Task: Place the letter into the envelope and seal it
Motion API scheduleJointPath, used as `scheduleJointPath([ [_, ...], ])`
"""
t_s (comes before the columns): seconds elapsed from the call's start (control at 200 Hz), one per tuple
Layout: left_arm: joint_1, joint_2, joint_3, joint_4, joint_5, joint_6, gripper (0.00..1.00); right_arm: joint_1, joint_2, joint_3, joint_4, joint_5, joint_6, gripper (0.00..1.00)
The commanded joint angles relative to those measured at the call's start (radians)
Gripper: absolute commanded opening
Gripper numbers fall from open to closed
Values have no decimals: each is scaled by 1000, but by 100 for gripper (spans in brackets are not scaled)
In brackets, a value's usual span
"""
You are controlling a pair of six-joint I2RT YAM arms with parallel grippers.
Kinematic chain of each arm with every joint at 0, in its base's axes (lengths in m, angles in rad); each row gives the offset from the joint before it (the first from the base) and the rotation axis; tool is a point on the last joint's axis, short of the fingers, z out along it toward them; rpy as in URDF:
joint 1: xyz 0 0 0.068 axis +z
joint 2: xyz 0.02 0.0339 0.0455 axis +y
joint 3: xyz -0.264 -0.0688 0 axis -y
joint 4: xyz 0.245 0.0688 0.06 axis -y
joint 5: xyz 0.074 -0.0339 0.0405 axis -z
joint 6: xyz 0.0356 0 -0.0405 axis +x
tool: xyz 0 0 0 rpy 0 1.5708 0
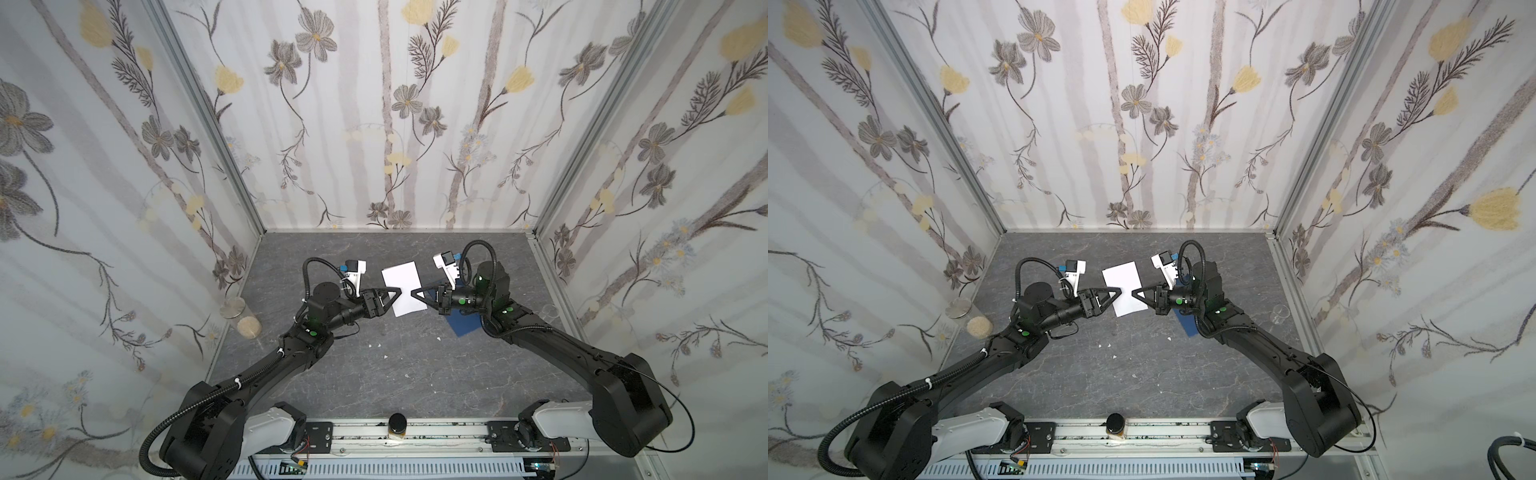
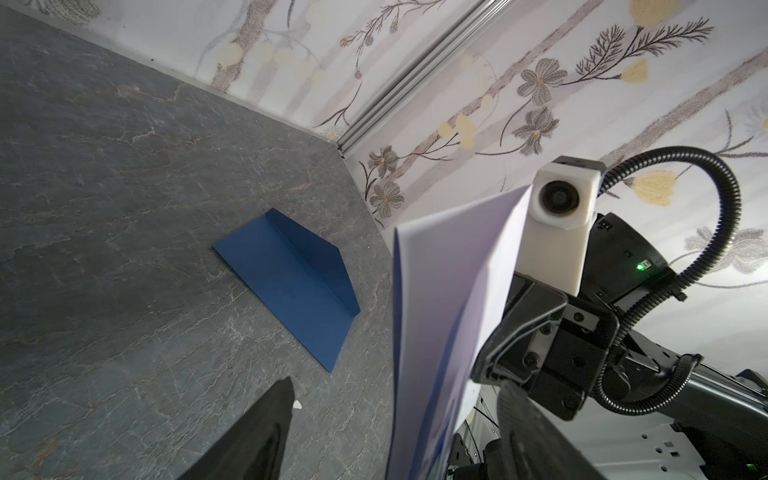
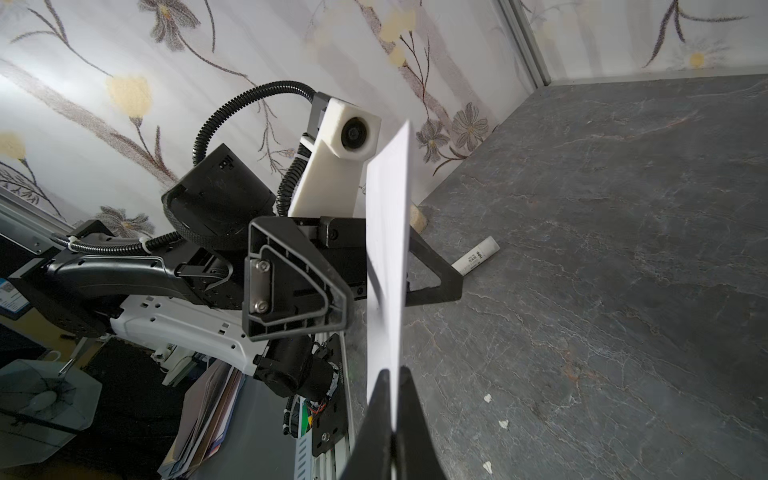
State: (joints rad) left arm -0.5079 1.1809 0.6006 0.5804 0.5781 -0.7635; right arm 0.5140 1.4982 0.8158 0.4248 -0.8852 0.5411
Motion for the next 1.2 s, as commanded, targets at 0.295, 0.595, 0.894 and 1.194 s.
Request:
scheduleJointPath([
  [0.295, -1, 26, -14, 188, 50, -53, 76, 9, 8, 26, 76, -26, 31, 0],
  [0.595, -1, 49, -18, 270, 87, -90, 61, 18, 14, 39, 73, -36, 36, 0],
  [0.894, -2, 66, -13, 303, 105, -115, 43, 19, 19, 41, 75, -33, 36, 0],
  [1.194, -1, 74, -15, 314, 120, -127, 16, 18, 20, 37, 82, -31, 39, 0],
])
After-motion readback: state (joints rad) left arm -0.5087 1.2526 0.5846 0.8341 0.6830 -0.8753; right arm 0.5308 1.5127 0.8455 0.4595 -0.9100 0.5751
